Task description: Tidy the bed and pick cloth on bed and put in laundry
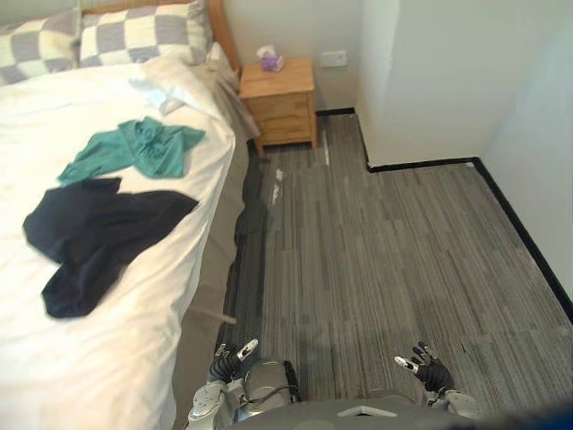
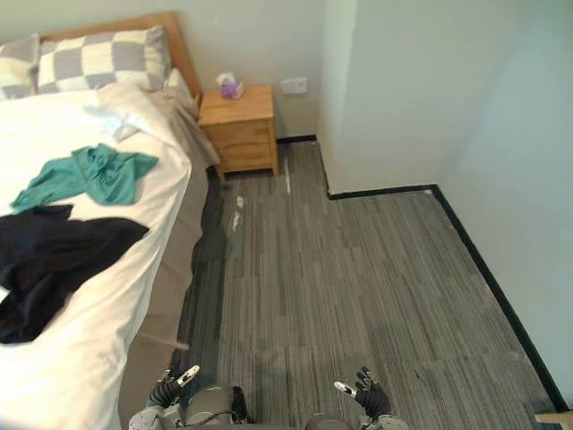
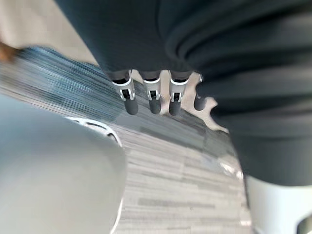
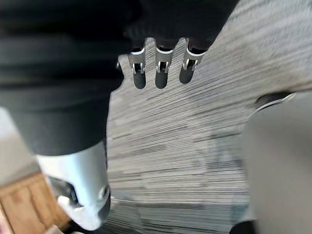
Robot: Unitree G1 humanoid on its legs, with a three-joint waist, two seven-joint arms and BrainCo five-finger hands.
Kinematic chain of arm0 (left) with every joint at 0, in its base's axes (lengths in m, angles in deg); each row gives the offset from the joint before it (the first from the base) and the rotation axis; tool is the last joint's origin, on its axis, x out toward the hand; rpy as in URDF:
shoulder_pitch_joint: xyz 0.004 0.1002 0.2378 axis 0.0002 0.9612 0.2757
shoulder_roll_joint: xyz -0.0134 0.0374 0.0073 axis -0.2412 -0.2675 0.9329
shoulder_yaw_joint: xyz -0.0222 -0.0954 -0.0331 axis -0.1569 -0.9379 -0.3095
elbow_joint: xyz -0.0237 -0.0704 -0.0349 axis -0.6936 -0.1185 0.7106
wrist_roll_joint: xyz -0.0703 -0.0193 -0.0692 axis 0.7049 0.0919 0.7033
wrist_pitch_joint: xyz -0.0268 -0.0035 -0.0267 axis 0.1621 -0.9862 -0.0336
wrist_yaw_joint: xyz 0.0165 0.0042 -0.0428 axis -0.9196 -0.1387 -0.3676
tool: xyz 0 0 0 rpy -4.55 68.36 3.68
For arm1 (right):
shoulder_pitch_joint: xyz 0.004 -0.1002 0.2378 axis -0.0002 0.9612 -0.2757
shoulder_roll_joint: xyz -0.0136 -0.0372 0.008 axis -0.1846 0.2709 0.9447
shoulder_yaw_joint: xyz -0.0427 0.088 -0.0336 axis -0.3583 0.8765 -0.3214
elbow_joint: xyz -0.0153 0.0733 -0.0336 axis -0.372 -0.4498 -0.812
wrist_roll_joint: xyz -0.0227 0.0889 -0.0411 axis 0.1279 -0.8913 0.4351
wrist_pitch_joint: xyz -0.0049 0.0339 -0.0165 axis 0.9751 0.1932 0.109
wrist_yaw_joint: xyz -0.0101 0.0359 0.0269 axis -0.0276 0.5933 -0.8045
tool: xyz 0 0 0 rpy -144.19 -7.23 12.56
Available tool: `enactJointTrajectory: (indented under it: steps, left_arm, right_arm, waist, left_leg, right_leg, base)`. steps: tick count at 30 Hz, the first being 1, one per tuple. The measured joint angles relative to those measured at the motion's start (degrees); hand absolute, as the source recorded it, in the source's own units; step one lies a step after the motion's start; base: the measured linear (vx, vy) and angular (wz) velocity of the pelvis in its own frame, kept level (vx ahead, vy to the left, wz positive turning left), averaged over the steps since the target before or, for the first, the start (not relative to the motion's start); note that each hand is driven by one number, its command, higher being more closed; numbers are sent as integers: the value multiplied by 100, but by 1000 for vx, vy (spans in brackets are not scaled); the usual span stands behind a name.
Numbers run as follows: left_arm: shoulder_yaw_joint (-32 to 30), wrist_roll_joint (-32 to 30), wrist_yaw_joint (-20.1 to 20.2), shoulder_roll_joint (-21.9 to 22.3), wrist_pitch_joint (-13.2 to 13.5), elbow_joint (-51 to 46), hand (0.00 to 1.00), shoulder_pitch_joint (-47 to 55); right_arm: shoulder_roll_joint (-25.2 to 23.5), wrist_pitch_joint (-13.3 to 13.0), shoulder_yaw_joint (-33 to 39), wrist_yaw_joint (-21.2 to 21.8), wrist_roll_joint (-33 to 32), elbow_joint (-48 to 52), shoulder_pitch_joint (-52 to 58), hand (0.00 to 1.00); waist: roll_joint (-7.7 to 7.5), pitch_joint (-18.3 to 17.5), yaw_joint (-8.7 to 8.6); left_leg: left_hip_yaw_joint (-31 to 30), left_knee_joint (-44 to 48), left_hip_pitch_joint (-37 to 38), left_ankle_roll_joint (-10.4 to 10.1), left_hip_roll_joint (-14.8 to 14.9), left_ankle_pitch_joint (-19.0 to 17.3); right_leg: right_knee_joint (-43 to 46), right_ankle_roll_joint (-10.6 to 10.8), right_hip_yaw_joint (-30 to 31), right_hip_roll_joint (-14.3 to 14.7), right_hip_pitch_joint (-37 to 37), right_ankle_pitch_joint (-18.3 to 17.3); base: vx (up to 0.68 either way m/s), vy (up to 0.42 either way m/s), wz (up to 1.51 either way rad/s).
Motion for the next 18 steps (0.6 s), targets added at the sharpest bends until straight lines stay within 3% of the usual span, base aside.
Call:
enactJointTrajectory:
  steps: [2,3,4,6,10,13,14,16,17,18]
  left_arm:
    - [1,0,-1,1,-61,33,0,-21]
    - [-11,0,0,13,-71,49,0,-44]
    - [-16,3,0,6,-71,58,0,-43]
    - [-20,57,0,-47,-65,129,0,-71]
    - [39,63,-2,-191,-94,402,0,-107]
    - [139,-178,-5,-235,-159,634,0,-161]
    - [150,-278,-6,-316,-156,657,0,-181]
    - [192,-403,-11,-435,-164,786,0,-213]
    - [325,-440,-8,-462,-198,905,0,-208]
    - [381,-446,-10,-490,-246,929,0,-219]
  right_arm:
    - [-32,4,1,2,7,31,97,0]
    - [-64,33,13,7,5,28,145,0]
    - [-71,47,14,7,10,25,165,0]
    - [-162,107,142,4,142,14,138,0]
    - [-183,276,361,5,369,-114,76,0]
    - [-162,317,715,1,391,-274,78,0]
    - [-177,349,730,6,390,-324,113,0]
    - [-186,427,707,6,380,-331,186,0]
    - [-167,428,686,6,345,-315,265,0]
    - [-175,417,699,6,297,-300,254,0]
  waist:
    - [-75,-35,-13]
    - [-131,-84,-17]
    - [-159,-100,-17]
    - [-206,-131,77]
    - [-210,-280,93]
    - [-162,-420,59]
    - [-254,-373,22]
    - [-310,-385,-71]
    - [-292,-388,-147]
    - [-252,-385,-183]
  left_leg:
    - [271,-516,161,206,-63,709]
    - [325,-609,218,395,-274,607]
    - [350,-600,211,427,-317,537]
    - [495,-438,266,681,-376,317]
    - [559,-649,649,777,-593,124]
    - [443,-1205,1165,765,-850,45]
    - [377,-1375,1476,725,-1039,-70]
    - [219,-1596,1953,631,-1204,-161]
    - [125,-1764,2237,592,-1206,-199]
    - [92,-1821,2355,570,-1194,-207]
  right_leg:
    - [-44,201,16,-147,169,-134]
    - [-43,283,-20,-328,202,-163]
    - [-40,334,-43,-380,199,-123]
    - [-73,526,-101,-509,253,113]
    - [240,653,-138,-636,315,386]
    - [2518,732,-247,-905,-522,395]
    - [3888,826,-302,-1230,-1056,634]
    - [5278,752,-433,-1590,-1566,618]
    - [5624,647,-577,-1641,-1863,525]
    - [5701,675,-663,-1642,-2038,378]
  base:
    - [400,201,-8]
    - [378,194,2]
    - [381,190,1]
    - [353,182,-16]
    - [282,171,-3]
    - [222,157,18]
    - [207,108,26]
    - [254,76,33]
    - [253,48,33]
    - [282,22,26]
